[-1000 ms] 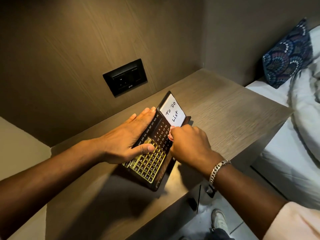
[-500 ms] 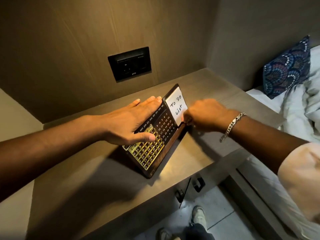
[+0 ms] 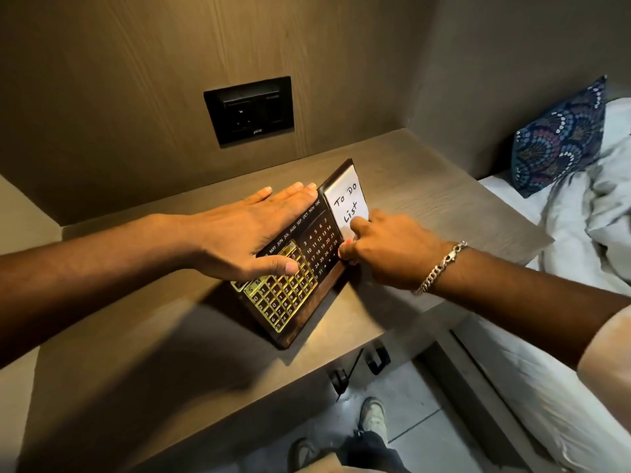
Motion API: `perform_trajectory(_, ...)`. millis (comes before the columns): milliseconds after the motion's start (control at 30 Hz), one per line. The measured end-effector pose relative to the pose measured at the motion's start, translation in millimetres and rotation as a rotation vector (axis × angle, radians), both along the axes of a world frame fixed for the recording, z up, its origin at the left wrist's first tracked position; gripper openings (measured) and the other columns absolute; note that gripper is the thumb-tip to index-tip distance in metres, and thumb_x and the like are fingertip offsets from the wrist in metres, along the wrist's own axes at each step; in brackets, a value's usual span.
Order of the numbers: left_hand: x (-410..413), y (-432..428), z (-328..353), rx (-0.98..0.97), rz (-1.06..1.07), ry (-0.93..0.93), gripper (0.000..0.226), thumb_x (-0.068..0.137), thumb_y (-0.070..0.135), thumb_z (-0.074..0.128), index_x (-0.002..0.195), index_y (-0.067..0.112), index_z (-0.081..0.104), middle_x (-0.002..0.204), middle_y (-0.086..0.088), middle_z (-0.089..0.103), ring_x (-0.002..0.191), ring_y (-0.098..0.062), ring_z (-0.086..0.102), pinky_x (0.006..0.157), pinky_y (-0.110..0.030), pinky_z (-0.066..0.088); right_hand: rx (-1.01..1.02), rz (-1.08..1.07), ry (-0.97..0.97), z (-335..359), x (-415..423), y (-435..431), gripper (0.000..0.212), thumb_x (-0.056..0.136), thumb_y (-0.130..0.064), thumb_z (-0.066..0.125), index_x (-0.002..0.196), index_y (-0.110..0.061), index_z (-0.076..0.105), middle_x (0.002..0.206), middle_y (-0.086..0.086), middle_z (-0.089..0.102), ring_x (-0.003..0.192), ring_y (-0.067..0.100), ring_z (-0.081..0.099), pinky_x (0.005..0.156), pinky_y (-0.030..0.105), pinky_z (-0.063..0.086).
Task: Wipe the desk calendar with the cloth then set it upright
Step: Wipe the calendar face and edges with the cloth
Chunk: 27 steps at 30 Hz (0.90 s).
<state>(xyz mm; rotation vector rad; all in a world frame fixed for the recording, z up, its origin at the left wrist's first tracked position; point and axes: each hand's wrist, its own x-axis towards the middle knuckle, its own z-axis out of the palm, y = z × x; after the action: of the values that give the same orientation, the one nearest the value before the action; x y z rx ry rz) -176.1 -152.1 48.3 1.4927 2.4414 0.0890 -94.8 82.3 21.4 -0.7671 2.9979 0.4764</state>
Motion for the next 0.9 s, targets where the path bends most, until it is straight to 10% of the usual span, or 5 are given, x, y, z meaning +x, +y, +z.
perform_trajectory(600, 1.5, 12.1, -0.9, -0.013, 0.004, 0.04, 0.1, 0.082, 0.073, 0.033, 0.149, 0.023, -0.021, 0.161, 0.0, -0.019, 0.146, -0.01, -0.02, 0.116, -0.036, -0.017, -0.051, -0.447, -0.079, 8.2, 2.3, 54.4, 0.031, 0.088, -0.037, 0.06, 0.117, -0.028, 0.064, 0.112, 0.009, 0.057, 0.096, 0.027, 0.059, 0.079, 0.038, 0.054)
perform_trajectory(900, -1.4, 15.7, -4.1, -0.016, -0.014, 0.059, 0.101, 0.081, 0.076, 0.033, 0.149, 0.024, -0.021, 0.161, 0.001, -0.019, 0.147, -0.01, -0.02, 0.117, -0.038, -0.015, -0.184, -0.194, -0.067, -17.1, 18.9, 9.9, 0.046, 0.084, -0.034, 0.064, 0.128, -0.033, 0.051, 0.113, 0.006, 0.055, 0.098, 0.023, 0.055, 0.067, 0.03, 0.045)
